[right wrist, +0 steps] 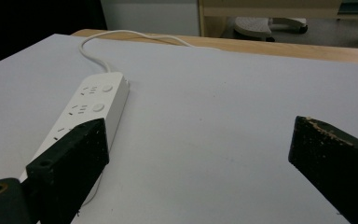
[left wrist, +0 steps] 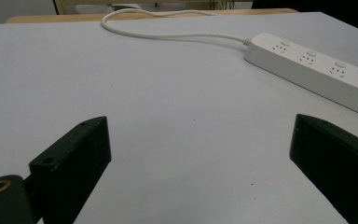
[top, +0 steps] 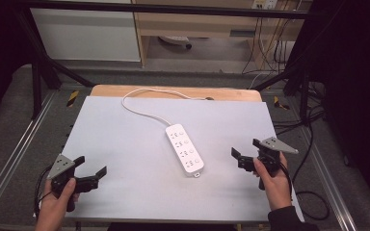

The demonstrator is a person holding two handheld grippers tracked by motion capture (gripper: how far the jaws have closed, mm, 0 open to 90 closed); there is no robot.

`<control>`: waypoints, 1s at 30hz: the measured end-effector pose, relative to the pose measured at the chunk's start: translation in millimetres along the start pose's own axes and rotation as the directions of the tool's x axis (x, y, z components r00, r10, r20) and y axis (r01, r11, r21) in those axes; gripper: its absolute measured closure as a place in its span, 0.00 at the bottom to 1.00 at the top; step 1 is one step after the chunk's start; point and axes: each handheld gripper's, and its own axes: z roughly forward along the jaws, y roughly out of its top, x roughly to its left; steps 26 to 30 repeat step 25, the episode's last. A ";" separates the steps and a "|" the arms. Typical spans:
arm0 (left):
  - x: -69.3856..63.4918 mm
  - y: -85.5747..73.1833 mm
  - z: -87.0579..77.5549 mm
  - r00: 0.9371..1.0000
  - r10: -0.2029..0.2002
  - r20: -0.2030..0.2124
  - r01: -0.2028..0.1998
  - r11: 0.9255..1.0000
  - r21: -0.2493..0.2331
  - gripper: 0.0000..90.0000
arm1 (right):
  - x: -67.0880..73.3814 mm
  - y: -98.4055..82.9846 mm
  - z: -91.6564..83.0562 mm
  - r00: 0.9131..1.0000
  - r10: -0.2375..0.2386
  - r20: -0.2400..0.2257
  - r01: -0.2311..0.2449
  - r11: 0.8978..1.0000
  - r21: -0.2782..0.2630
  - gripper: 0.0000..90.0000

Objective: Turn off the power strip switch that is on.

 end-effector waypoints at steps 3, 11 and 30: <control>0.0 0.0 -0.1 1.000 0.000 0.000 0.000 1.000 -0.001 0.06 | -2.1 -6.6 -4.4 1.000 0.005 0.003 -0.005 1.000 0.001 0.06; -0.8 0.2 -0.5 1.000 0.001 0.006 -0.001 1.000 0.000 0.06 | -9.7 -25.8 -15.1 0.999 -0.013 0.033 0.013 1.000 0.017 0.07; -1.9 0.5 0.2 1.000 0.004 0.008 -0.004 1.000 -0.002 0.06 | -7.0 -54.1 -7.4 0.997 -0.070 0.027 0.067 0.992 0.109 0.05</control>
